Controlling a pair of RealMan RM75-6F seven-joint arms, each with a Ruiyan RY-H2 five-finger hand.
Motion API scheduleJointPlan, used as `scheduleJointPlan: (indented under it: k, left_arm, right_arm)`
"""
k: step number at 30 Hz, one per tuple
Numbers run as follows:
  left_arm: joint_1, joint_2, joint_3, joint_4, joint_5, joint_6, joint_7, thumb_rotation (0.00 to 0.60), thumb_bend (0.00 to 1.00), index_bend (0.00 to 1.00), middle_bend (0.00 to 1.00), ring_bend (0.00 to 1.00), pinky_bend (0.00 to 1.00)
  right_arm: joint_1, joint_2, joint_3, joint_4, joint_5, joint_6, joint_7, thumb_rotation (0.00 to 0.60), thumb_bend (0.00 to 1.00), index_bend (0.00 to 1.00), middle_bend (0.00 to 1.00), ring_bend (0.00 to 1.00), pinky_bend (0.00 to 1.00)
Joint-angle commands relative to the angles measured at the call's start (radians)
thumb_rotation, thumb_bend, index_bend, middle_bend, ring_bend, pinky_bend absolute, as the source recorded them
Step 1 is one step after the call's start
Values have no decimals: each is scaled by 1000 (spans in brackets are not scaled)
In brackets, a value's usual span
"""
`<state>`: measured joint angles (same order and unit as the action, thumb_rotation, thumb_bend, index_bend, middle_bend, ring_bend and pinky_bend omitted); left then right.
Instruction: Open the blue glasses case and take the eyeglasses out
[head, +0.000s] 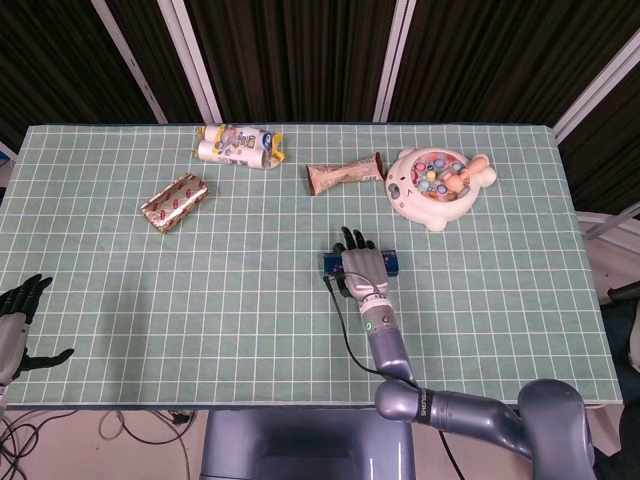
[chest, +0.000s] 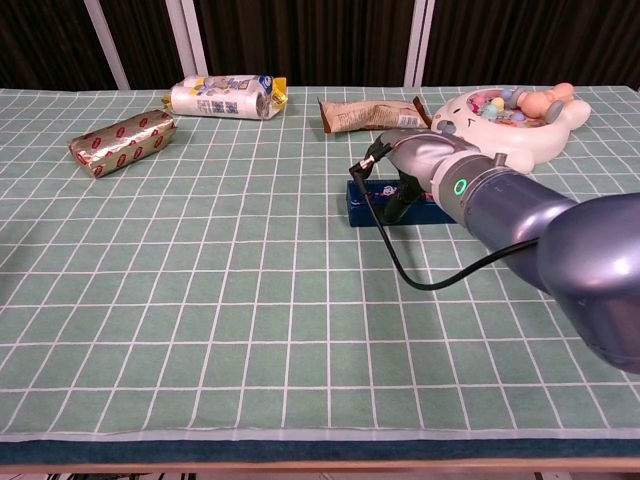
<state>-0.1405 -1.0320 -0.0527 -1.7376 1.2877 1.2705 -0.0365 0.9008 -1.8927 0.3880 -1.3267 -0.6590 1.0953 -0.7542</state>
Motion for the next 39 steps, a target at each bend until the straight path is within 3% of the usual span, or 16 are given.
scheduleJointPlan:
  k: [1,33,39]
  left_arm:
    - [0,0,0,0,0,0,-2,600,63,0,0,0,0]
    - [-1,8,0,-4,-4,-7,-25,600,63,0,0,0,0]
    - [-2,9,0,-6,-8,-11,-26,600,64,0,0,0,0]
  right_arm:
    - [4,-6,0,5,-2,3,4,600,487,287,0,0,200]
    - [26,-36,-5,52,12,13,12,600,509,300,0,0,200]
    - [29,-39,-8,54,13,12,8,600,626,322,0,0,200]
